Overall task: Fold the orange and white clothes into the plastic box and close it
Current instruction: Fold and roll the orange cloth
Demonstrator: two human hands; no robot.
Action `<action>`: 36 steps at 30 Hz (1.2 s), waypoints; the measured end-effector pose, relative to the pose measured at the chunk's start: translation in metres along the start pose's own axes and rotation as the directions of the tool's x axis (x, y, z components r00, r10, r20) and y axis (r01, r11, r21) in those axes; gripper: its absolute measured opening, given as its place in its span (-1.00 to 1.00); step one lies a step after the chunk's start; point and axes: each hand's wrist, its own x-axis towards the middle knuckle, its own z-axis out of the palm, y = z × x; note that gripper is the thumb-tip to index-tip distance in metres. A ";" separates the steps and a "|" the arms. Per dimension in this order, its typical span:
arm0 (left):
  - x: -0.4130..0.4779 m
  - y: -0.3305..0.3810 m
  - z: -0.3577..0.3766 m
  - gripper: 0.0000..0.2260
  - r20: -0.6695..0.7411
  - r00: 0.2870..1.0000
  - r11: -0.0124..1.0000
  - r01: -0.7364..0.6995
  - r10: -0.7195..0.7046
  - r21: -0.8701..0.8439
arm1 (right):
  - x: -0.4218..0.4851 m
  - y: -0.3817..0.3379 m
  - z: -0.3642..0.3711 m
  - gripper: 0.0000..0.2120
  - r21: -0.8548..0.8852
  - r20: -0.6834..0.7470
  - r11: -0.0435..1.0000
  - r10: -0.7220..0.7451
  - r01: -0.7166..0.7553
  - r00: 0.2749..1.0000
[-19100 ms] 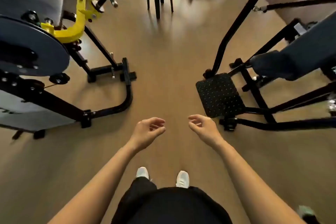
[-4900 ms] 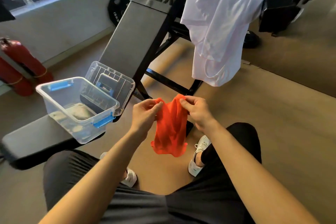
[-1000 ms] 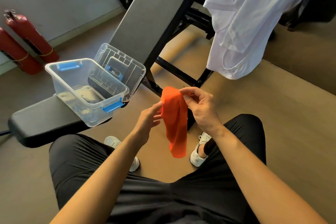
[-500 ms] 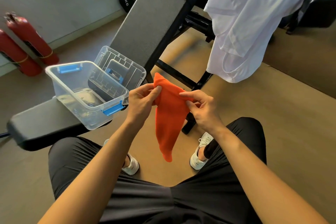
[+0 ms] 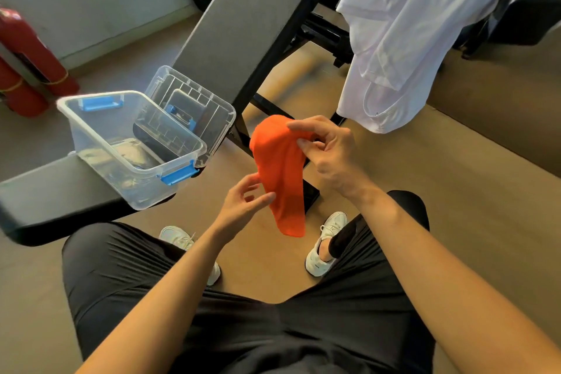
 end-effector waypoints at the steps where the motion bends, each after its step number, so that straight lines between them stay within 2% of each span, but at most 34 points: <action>1: 0.002 -0.002 0.005 -0.50 0.017 1.000 1.000 0.024 -0.024 0.016 | 0.001 -0.001 -0.002 -0.73 0.001 -0.002 1.000 -0.003 0.003 1.000; 4: 0.010 -0.009 0.018 -0.46 0.048 0.998 0.999 0.051 -0.051 0.018 | 0.004 -0.002 -0.011 -0.74 0.008 -0.031 1.000 -0.014 0.015 0.999; 6: 0.018 -0.014 0.026 -0.52 0.066 0.997 0.999 0.045 -0.046 0.019 | 0.006 -0.002 -0.020 -0.74 0.016 -0.068 1.000 -0.010 0.011 0.998; 11: 0.027 -0.013 0.047 -0.95 0.062 0.998 1.000 -0.006 0.005 0.024 | 0.012 0.004 -0.042 -0.71 0.028 -0.154 1.000 0.004 0.000 0.988; 18: 0.004 -0.010 0.027 -0.87 0.024 1.000 1.000 -0.009 0.009 0.010 | 0.028 0.036 -0.060 -0.72 -0.167 -0.329 0.984 0.002 -0.060 0.944; 21: -0.015 -0.001 0.007 -0.89 0.038 0.999 0.996 -0.030 0.027 0.078 | 0.039 0.066 -0.053 -0.73 -0.255 -0.368 0.957 0.035 -0.138 0.929; 24: -0.031 0.012 -0.010 -0.91 0.023 0.999 0.993 -0.031 0.028 0.118 | 0.049 0.092 -0.039 -0.72 -0.251 -0.338 0.945 0.117 -0.209 0.934; 28: -0.042 0.031 -0.024 -0.89 -0.040 0.999 0.996 -0.028 0.031 0.082 | 0.049 0.107 -0.019 -0.65 -0.191 -0.205 0.933 0.265 -0.304 0.942; 32: -0.039 0.049 -0.028 -0.82 -0.090 0.995 0.999 -0.039 0.036 -0.034 | 0.022 0.111 0.002 -0.55 -0.019 -0.060 0.934 0.354 -0.356 0.933; 36: -0.031 0.054 -0.028 -0.75 -0.073 0.997 0.995 -0.020 0.012 -0.103 | -0.036 0.106 0.026 -0.63 0.164 -0.058 0.909 0.396 -0.383 0.916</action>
